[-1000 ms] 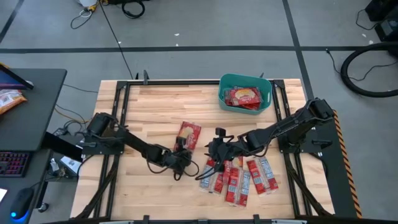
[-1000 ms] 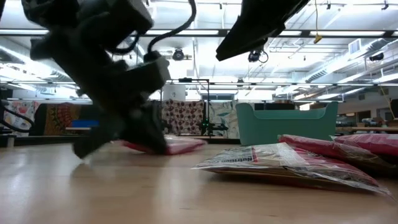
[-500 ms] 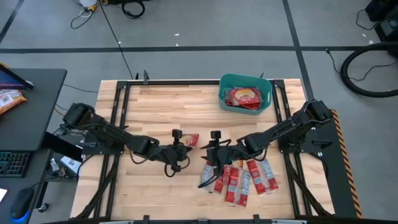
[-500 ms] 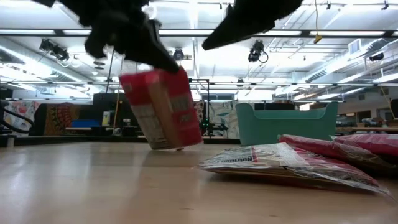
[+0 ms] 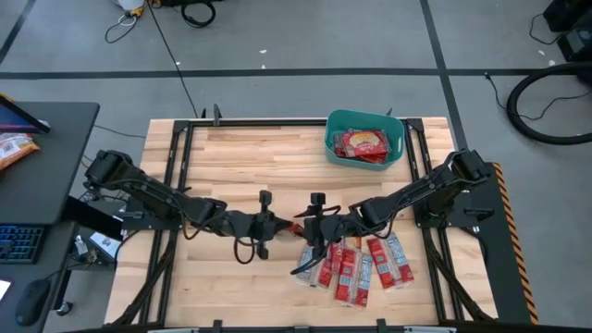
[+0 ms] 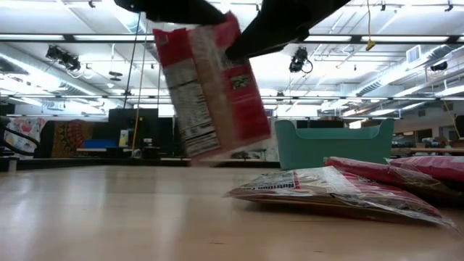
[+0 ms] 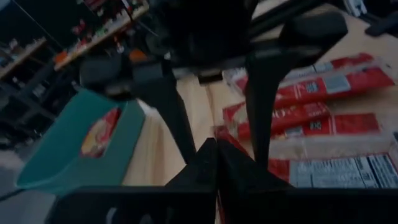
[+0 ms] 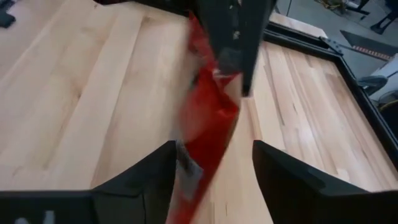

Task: Sort popcorn bags into baskets
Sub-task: Put the red popcorn bag into the green bin

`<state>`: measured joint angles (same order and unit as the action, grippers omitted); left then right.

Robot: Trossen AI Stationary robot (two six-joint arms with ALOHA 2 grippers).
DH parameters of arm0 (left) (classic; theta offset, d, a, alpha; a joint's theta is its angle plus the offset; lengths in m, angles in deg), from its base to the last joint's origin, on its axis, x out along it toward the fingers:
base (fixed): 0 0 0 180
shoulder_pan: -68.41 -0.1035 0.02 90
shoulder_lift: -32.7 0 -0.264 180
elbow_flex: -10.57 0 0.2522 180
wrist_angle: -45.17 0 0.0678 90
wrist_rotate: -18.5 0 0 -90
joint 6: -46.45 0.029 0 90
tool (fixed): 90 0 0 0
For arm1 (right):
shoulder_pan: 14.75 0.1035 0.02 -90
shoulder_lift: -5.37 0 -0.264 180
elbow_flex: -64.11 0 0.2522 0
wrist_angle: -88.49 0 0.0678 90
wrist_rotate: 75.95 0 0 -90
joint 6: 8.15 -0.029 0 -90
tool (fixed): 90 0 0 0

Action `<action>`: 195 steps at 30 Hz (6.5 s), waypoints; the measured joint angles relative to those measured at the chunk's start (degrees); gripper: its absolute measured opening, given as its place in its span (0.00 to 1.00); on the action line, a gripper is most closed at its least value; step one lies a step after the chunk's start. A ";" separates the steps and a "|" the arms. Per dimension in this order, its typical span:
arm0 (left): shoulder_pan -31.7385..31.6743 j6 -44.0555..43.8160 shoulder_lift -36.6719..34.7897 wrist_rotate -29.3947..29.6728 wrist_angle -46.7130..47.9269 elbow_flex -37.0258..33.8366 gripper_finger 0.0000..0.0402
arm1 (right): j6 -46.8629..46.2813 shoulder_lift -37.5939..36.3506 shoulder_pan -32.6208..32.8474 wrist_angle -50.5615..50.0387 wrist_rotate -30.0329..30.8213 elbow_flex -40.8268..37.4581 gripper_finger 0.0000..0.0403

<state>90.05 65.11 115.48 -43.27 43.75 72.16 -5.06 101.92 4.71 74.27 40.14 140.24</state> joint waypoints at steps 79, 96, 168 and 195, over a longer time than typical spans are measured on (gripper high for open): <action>0.78 -4.55 -28.72 2.55 -17.04 -28.15 0.35 | -7.09 -1.01 -36.91 -73.73 15.42 19.92 0.38; 0.78 -4.59 -28.69 2.54 -15.65 -28.15 0.35 | -21.09 -1.09 -10.11 -48.60 -21.98 17.23 0.37; -7.72 -9.24 33.65 -27.12 1.68 12.23 0.35 | -51.05 -1.16 17.27 -49.11 -2.13 1.36 0.31; -4.37 -7.17 27.19 -18.90 9.16 11.89 0.49 | -50.49 -1.14 17.13 -48.84 1.50 1.38 0.31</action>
<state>85.68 57.94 142.67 -62.17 52.90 84.05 -55.55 100.79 21.85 25.43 41.65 141.62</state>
